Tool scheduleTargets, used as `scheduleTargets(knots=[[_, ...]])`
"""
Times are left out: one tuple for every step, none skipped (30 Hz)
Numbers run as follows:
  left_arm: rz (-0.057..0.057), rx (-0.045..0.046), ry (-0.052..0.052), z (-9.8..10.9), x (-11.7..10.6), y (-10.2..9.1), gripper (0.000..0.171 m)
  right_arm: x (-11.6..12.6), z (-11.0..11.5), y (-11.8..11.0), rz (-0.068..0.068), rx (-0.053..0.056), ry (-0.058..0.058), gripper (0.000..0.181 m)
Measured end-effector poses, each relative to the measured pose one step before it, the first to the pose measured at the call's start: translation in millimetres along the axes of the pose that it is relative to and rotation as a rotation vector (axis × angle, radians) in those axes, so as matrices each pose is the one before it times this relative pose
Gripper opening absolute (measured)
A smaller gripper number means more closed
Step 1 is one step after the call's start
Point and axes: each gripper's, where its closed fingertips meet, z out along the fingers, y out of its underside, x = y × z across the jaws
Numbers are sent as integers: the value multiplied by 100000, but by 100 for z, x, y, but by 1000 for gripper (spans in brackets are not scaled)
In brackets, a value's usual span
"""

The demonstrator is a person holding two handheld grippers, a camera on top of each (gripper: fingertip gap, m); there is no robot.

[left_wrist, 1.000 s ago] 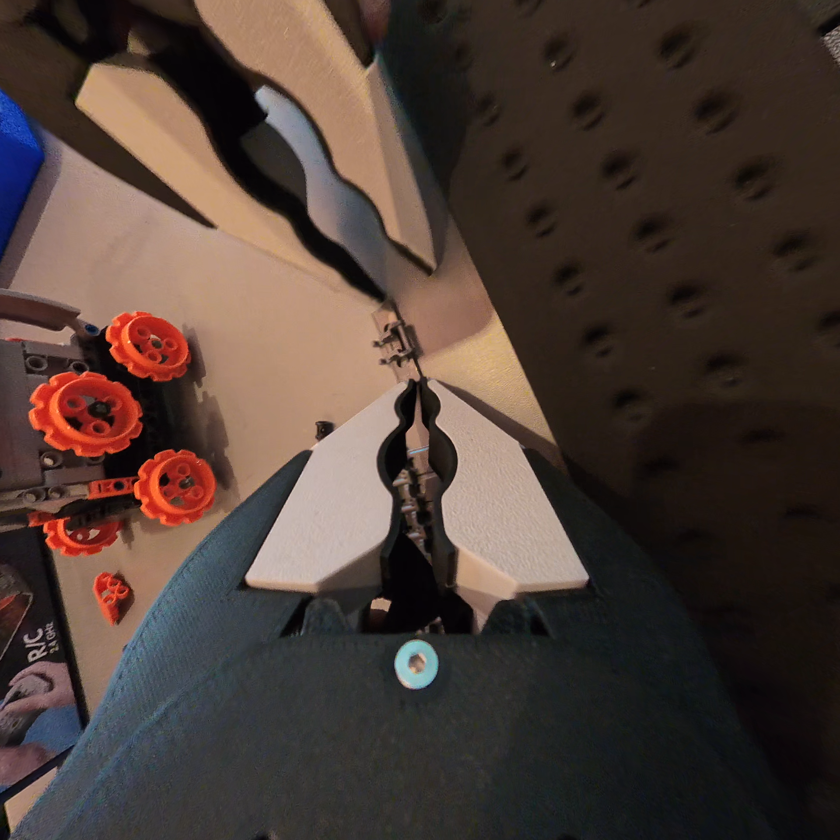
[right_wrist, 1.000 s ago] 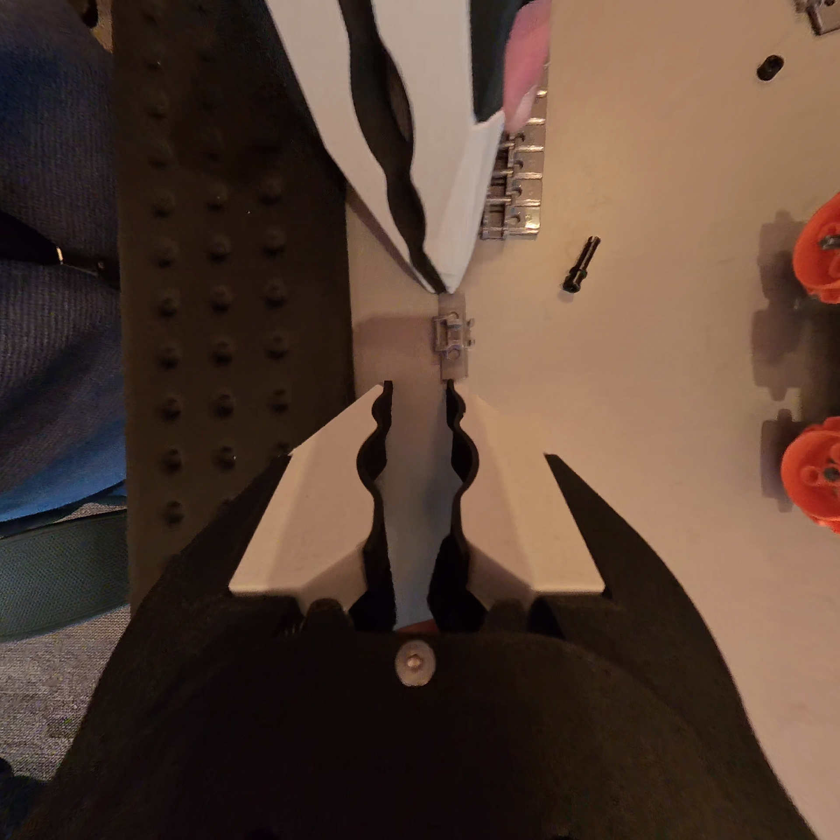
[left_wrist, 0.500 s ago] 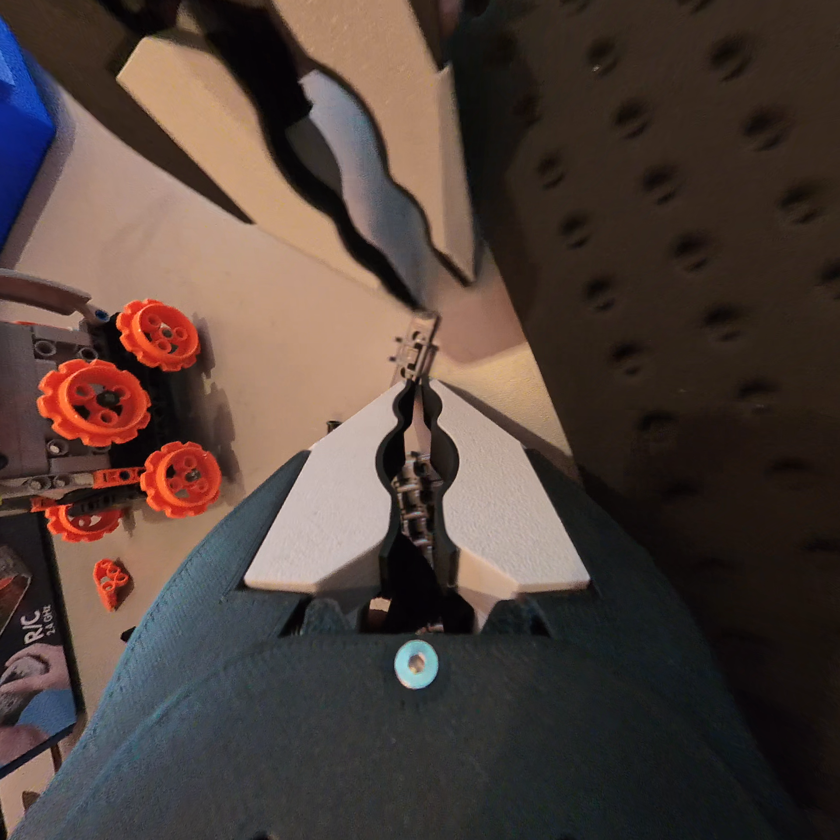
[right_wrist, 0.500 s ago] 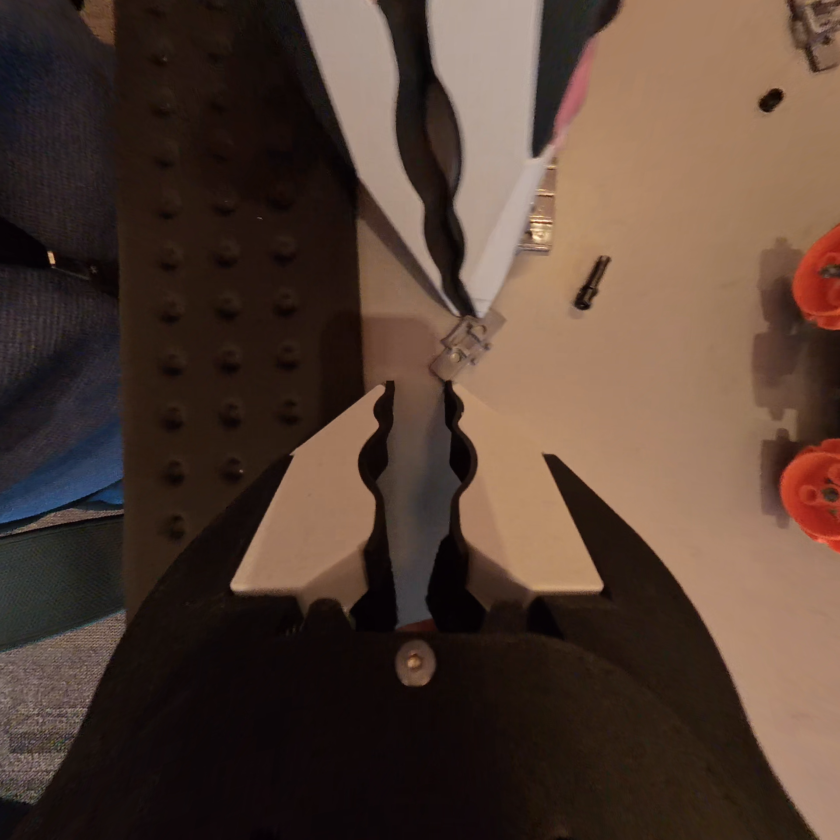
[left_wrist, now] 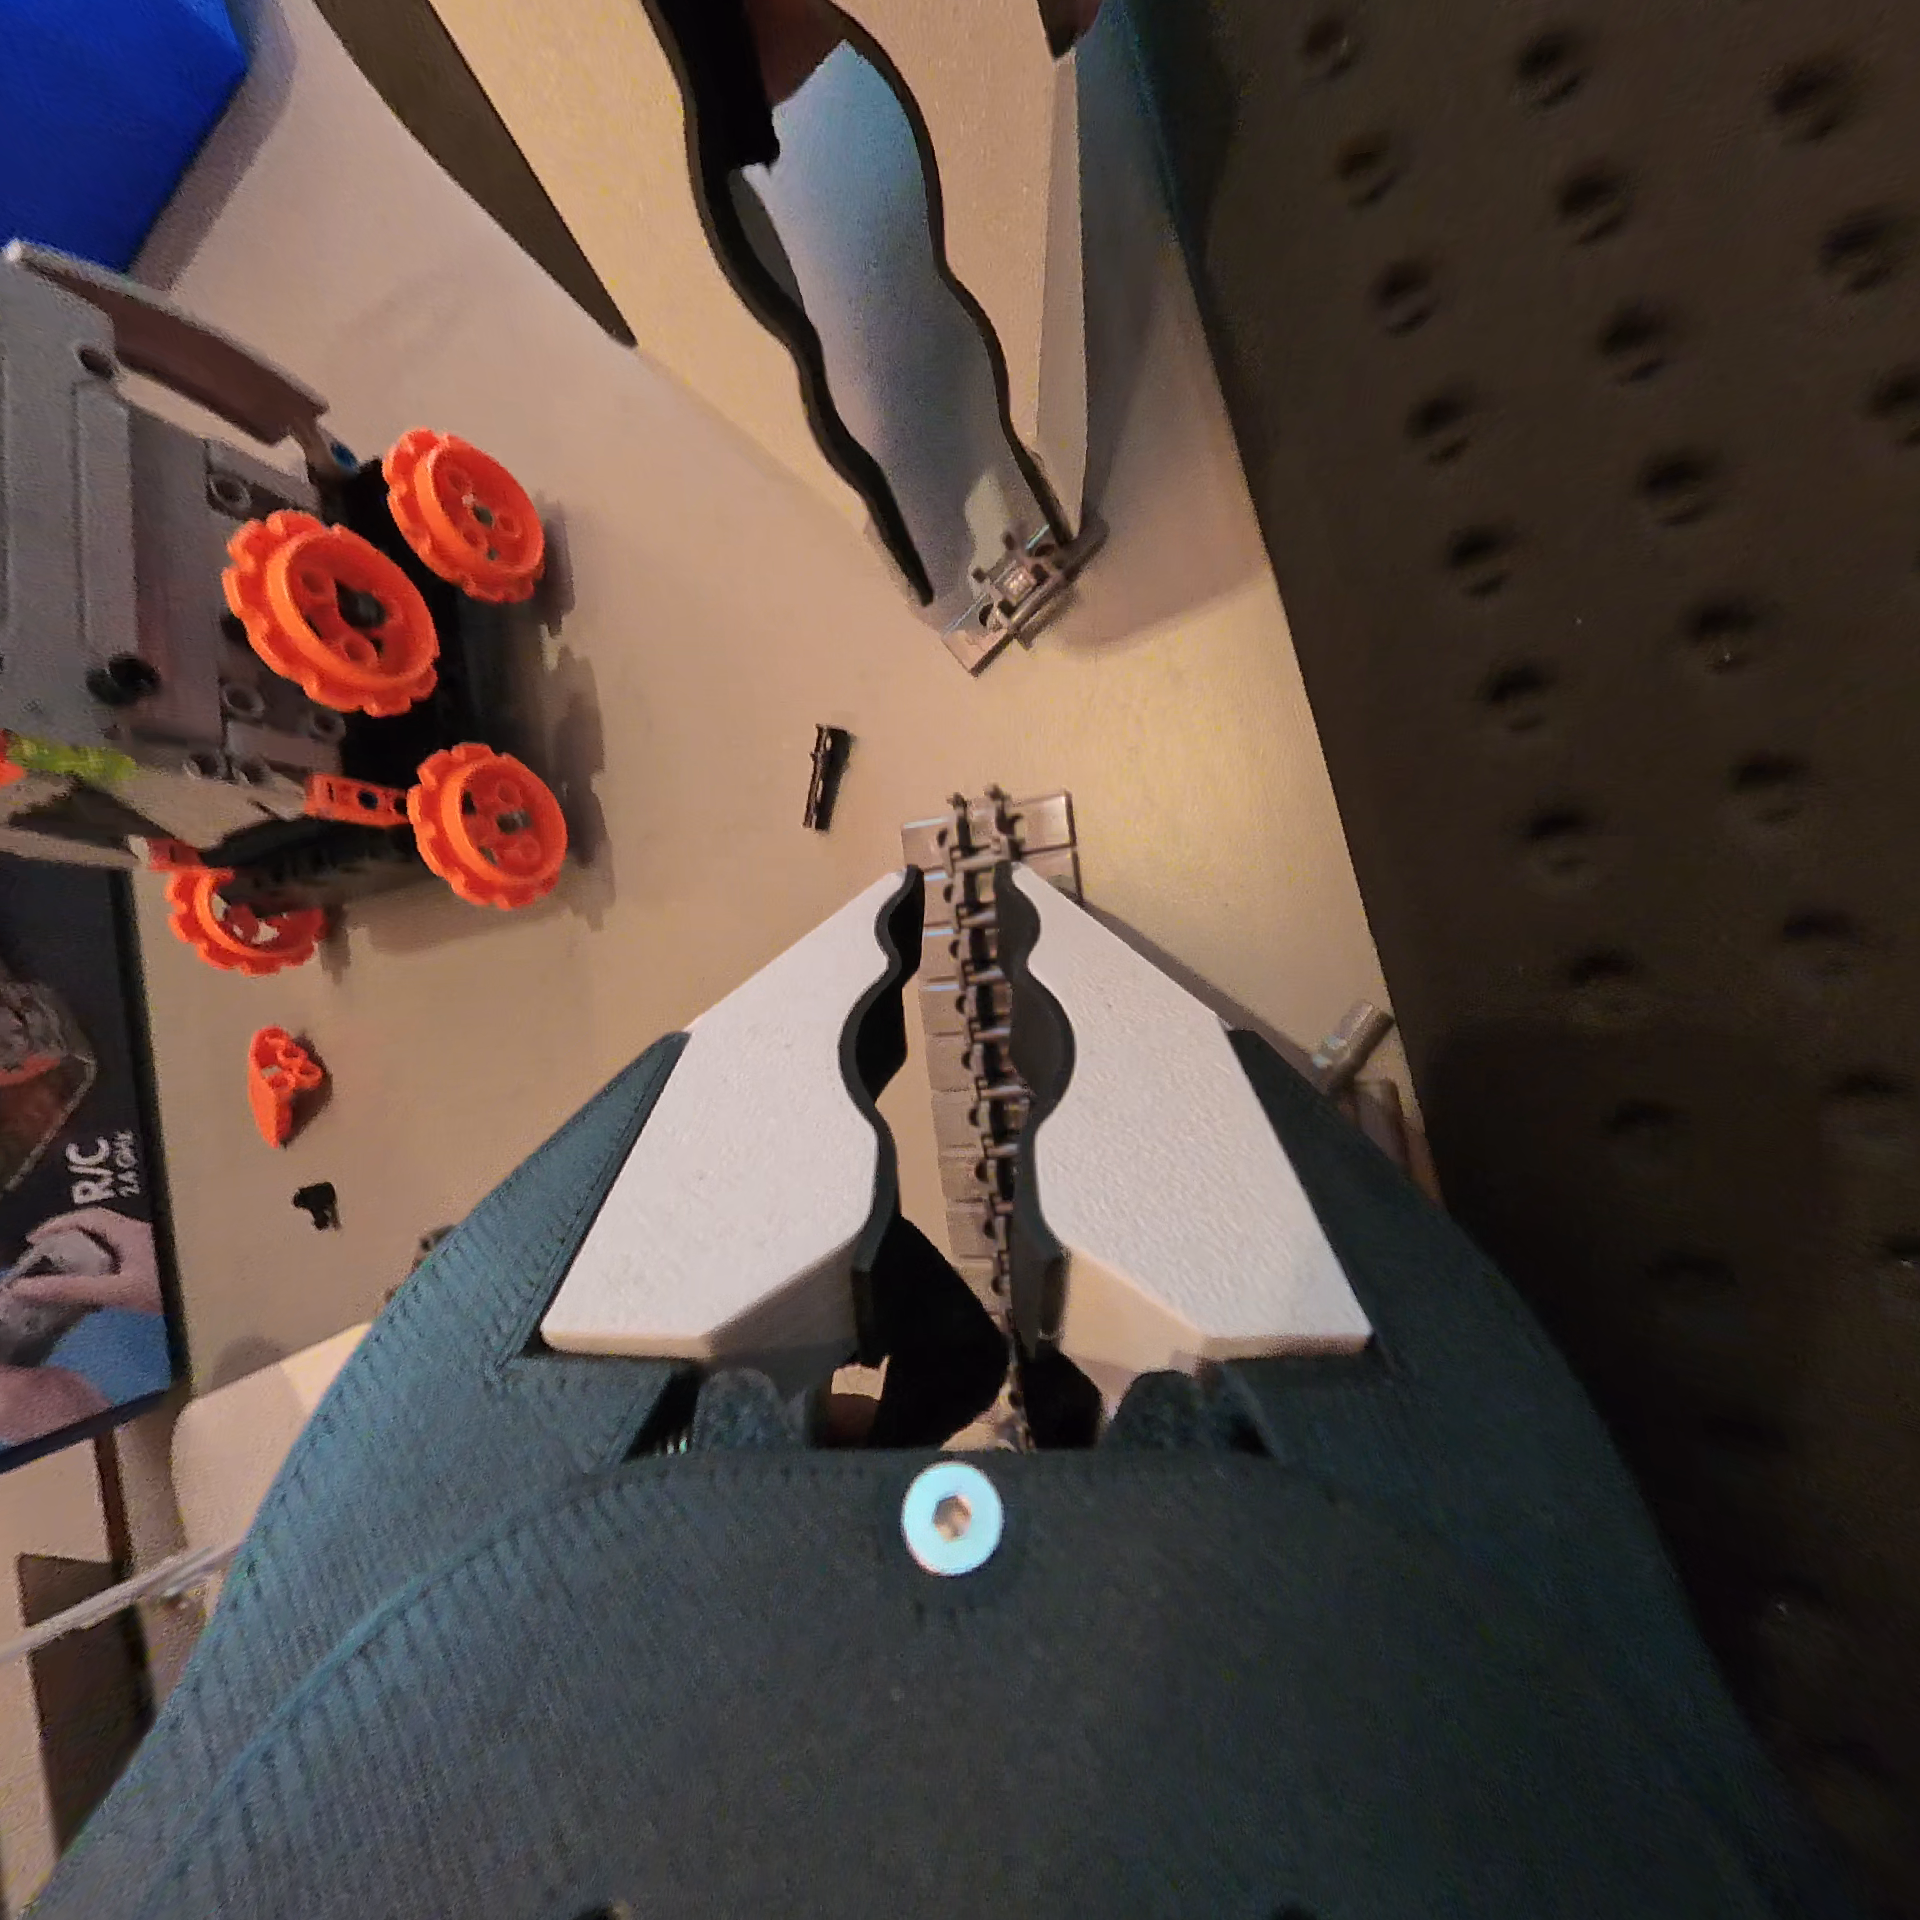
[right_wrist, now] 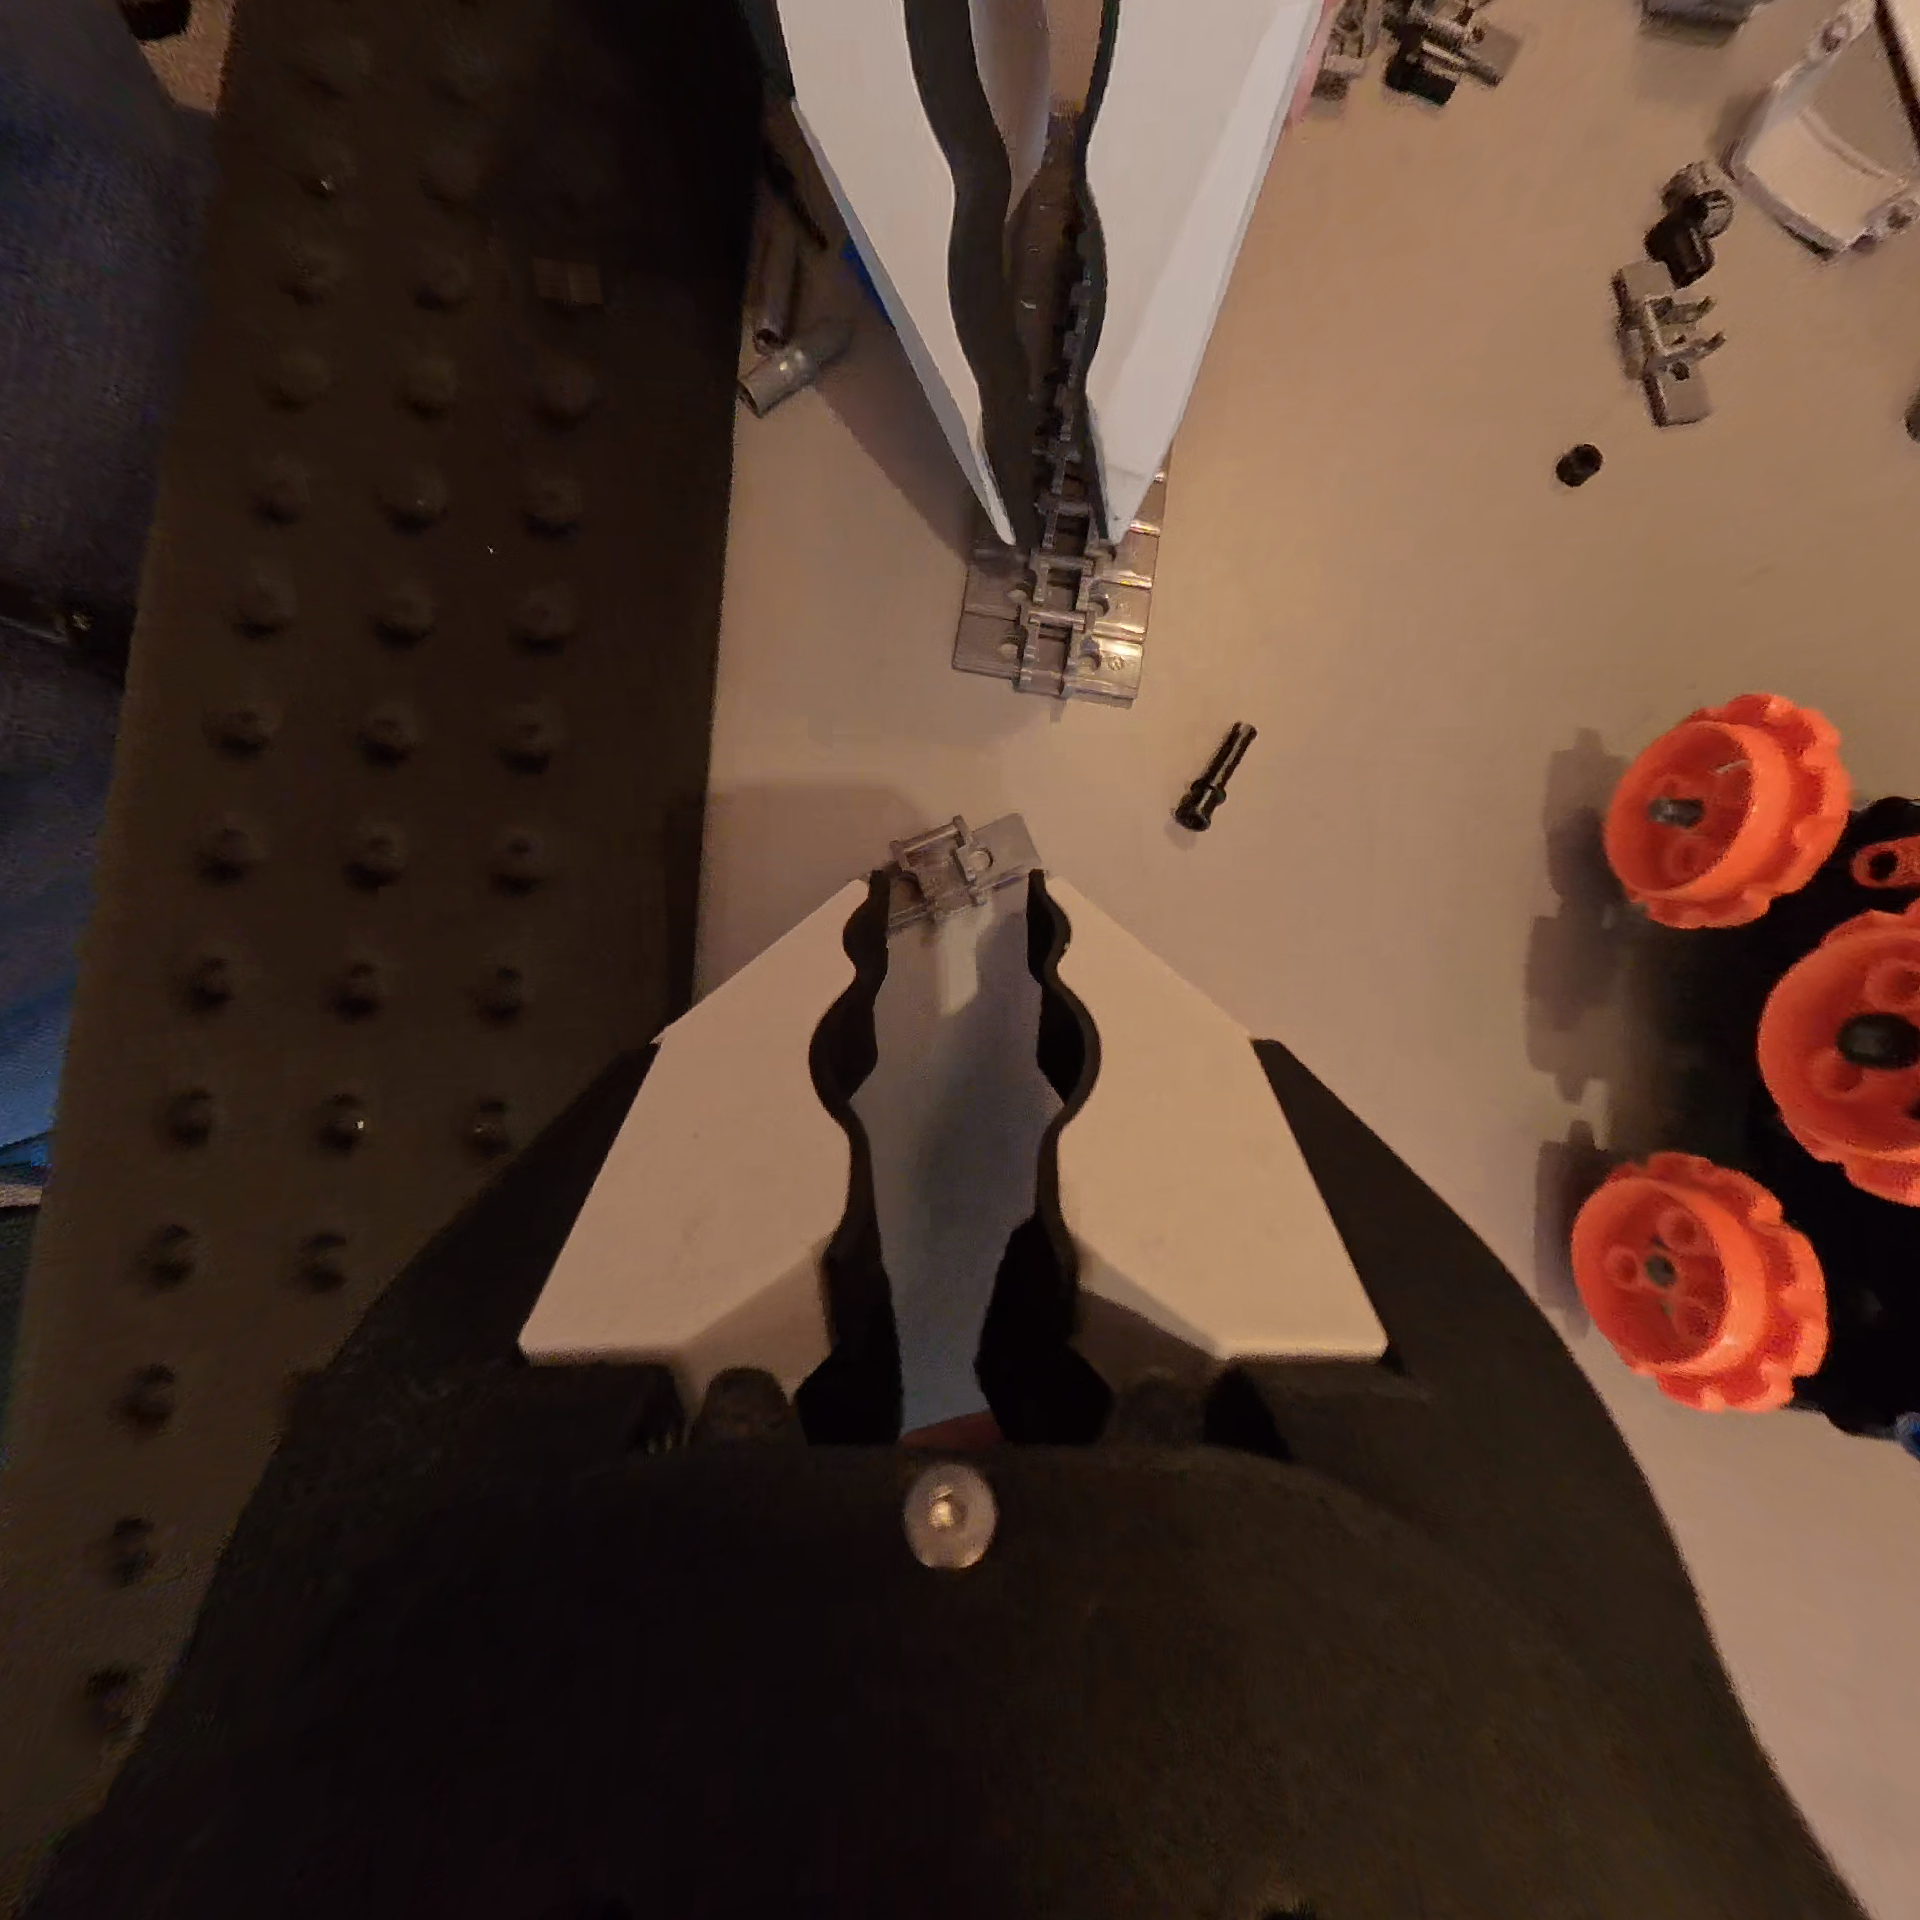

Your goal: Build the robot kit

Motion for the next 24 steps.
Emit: scheduleTargets(knots=[[-1462,221,479,-14,118,309,13,-83,126,-115,-220,397,-1763,23],[-1309,384,889,30,177,217,13,-72,120,-87,-383,233,-1392,20],[-665,218,551,40,112,201,13,64,96,-106,-403,243,-386,12],[-281,-351,159,18,12,264,13,-5,107,-99,-82,158,-606,11],[-450,-233,445,51,34,230,13,-170,95,-116,-29,95,-1199,11],[-673,412,860,105,71,130,13,-22,75,-112,-38,-98,25,11],[-875,497,569,152,30,139,13,164,63,-146,770,-18,1168,10],[-999,166,526,148,30,172,14,109,52,-271,1410,756,862,8],[-711,1070,613,65,76,-2,12,132,50,-359,1612,1272,1018,8],[-581,768,247,21,35,-35,12,142,94,-231,2047,419,1049,8],[-148,363,-95,14,9,-22,12,29,139,-122,1008,-236,670,8],[136,326,-230,31,7,-31,12,-20,175,-124,-402,-189,772,8],[254,134,-234,40,6,-22,12,51,144,-120,-117,-201,1051,8],[362,48,-32,-5,12,-20,11,99,91,-139,424,-93,849,8],[111,-32,27,-6,17,-2,12,71,57,-174,158,335,635,8],[62,158,-65,15,11,-23,12,185,41,-170,238,348,1207,8],[-135,284,-14,16,29,-29,12,236,52,-14,894,-562,1158,8],[-238,260,234,-1,65,-37,12,145,68,37,711,-759,755,8],[130,169,99,4,47,-37,12,137,62,-66,293,-18,905,8],[301,32,-138,4,20,-25,12,29,67,-81,568,156,141,8],[210,3,-109,14,12,-26,12,-96,82,-24,532,-110,-562,8],[134,-155,-144,8,-1,-3,12,-49,79,-22,149,-133,-99,9],[111,-125,-115,1,-5,10,12,-7,63,3,369,-209,87,9],[151,-44,-119,2,5,-2,12,14,86,65,773,-631,6,9]])
